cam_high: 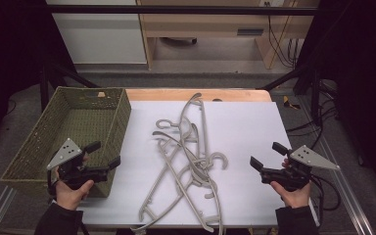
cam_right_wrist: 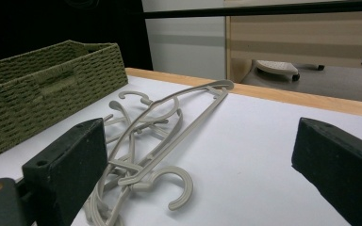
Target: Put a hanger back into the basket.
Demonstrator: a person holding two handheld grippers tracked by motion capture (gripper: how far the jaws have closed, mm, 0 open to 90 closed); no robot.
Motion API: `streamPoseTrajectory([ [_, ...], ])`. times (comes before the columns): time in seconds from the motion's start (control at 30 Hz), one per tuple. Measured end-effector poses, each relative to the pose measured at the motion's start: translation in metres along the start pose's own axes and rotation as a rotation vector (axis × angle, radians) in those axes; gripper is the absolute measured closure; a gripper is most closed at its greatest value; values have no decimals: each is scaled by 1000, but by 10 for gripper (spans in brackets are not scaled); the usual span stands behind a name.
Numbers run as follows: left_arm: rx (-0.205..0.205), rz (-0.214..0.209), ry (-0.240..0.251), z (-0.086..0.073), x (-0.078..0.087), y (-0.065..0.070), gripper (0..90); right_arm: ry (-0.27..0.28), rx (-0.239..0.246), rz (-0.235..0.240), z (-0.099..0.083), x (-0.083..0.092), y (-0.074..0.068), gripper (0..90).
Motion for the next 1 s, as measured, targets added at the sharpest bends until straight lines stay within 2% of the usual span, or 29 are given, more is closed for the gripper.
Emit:
streamPoseTrajectory([
  [0.07, 2, 0, -2, 0, 0, 0, 82, -5, -6, 0, 0, 0, 0, 46],
  [0.13, 7, -1, -2, -1, 0, -2, 83, -13, -9, -22, 0, -2, 1, 60],
  [0.27, 13, 2, -2, -1, 0, -3, 85, -31, -12, -21, -1, -4, -1, 66],
  [0.43, 3, 5, -15, -3, -2, -3, 85, -74, -1, -7, 1, -14, -9, 94],
  [0.6, -4, 7, -13, -3, -1, -4, 76, -118, 26, 27, 3, -31, -22, 100],
  [0.83, -4, 8, -17, -3, -1, -4, 79, -189, 60, 73, 5, -67, -47, 140],
  [1.0, -3, 9, -14, -3, 0, -5, 78, -229, 59, 102, 5, -92, -61, 182],
])
Point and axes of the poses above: each handheld gripper's, and its own axes: x roughly backward along the jaws, z roughly out of its top, y roughly to its right, the point moved 6 cm from there along -x, roughly forward along the jaws, and after that the axes turned 5 degrees about x, right-handed, at the moved point
